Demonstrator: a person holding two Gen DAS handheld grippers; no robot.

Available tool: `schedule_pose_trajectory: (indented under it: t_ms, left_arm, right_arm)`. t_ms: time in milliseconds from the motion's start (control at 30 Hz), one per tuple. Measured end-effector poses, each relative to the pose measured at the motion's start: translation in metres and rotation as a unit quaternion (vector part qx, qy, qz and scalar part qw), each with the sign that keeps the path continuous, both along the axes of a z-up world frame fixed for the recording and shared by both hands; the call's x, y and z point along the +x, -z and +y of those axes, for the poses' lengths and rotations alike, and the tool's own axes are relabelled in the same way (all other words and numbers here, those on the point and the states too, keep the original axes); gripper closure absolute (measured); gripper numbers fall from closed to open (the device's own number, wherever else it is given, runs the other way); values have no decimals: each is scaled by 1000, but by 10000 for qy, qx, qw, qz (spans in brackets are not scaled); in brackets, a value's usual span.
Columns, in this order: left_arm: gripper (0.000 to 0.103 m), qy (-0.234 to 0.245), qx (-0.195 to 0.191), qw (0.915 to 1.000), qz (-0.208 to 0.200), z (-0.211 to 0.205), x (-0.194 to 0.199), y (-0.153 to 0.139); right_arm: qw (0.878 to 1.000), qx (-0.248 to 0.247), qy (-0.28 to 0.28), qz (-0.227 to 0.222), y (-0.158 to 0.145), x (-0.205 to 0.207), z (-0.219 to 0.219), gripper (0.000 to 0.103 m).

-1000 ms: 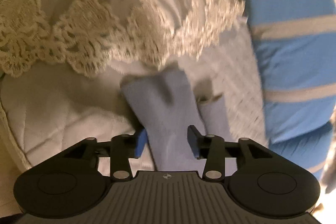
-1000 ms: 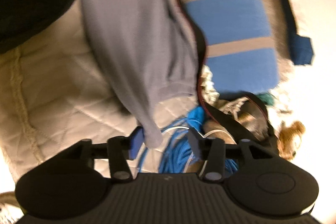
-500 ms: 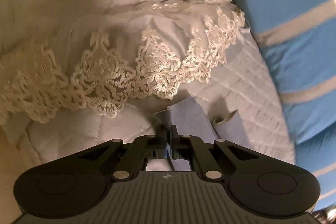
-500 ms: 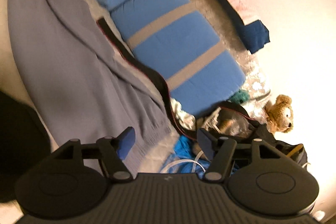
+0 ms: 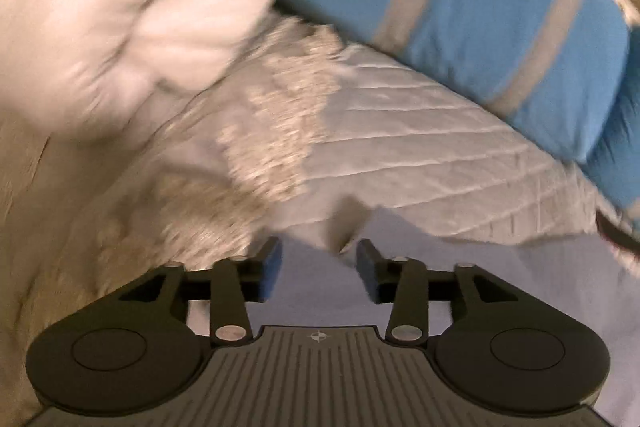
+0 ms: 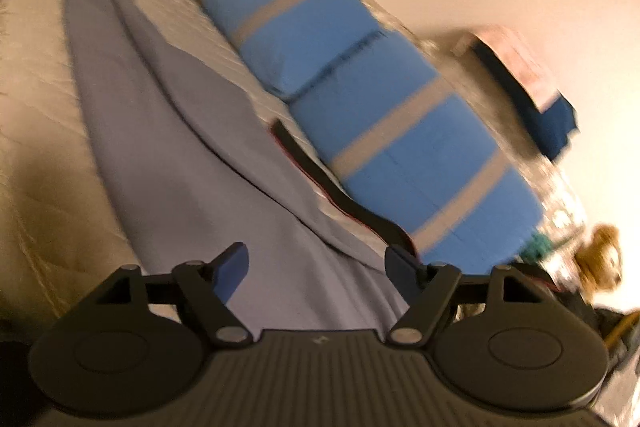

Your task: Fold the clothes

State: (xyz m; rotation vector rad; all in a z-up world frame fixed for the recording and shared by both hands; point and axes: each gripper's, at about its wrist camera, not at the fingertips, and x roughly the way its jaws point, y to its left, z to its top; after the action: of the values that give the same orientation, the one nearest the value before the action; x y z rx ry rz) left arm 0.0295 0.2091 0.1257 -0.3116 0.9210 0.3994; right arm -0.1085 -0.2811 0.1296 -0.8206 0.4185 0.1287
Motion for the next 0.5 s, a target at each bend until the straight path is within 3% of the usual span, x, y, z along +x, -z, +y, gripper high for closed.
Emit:
schedule_pose_trajectory:
  t_ms: [167,367,500]
  left_arm:
    - [59,41,-425,9991,59,-6,39,17]
    - [55,496,41,9986,174,2,69,35]
    - [55,700,-618,9955,155,27,74,54]
  right_arm:
    - [9993,-2,-336,141,18,3,29,18]
    - [9984,145,-375,395,35,11,37,18]
    - [9977,311,-303,519,35,17,33,17]
